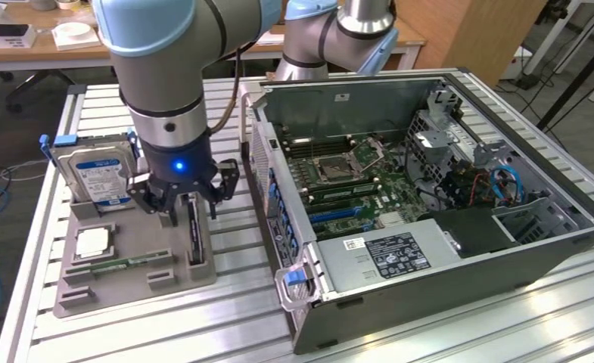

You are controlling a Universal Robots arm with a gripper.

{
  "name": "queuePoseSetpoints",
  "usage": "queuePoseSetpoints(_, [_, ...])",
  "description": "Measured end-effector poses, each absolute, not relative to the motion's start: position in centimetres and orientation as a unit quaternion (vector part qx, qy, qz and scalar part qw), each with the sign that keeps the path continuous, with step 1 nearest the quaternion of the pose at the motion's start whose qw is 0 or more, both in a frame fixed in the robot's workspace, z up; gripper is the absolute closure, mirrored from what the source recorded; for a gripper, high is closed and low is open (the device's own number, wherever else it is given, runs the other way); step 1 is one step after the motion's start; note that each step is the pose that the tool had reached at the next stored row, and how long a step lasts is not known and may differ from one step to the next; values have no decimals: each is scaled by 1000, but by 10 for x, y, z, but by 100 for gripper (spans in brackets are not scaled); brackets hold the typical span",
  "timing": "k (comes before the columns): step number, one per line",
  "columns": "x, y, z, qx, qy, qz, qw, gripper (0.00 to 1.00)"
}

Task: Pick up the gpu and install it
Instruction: 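Pick up the gpu and move the gpu toward the slot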

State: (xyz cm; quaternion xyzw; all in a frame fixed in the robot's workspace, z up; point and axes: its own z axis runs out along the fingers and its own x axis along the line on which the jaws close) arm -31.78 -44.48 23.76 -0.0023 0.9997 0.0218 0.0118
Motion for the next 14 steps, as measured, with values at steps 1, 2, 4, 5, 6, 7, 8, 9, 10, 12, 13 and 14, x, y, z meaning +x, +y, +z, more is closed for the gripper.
queuePoseSetpoints(1, [-318,-445,237,-2,1000,22,12,40])
queuePoseSetpoints(2, [-318,-445,236,-2,1000,22,12,40])
queuePoseSetpoints(4, [-318,-445,236,-2,1000,22,12,40])
queuePoseSetpoints(5, [-318,-445,236,-2,1000,22,12,40])
queuePoseSetpoints(6, [-318,-445,236,-2,1000,22,12,41])
queuePoseSetpoints(7, [-318,-445,236,-2,1000,22,12,41])
queuePoseSetpoints(8, [-318,-445,236,-2,1000,22,12,47])
queuePoseSetpoints(9, [-318,-445,236,-2,1000,22,12,47])
queuePoseSetpoints(10, [-318,-445,236,-2,1000,22,12,54])
queuePoseSetpoints(12, [-318,-445,236,-2,1000,22,12,54])
queuePoseSetpoints(13, [-318,-445,236,-2,1000,22,12,54])
queuePoseSetpoints(14, [-318,-445,236,-2,1000,22,12,54])
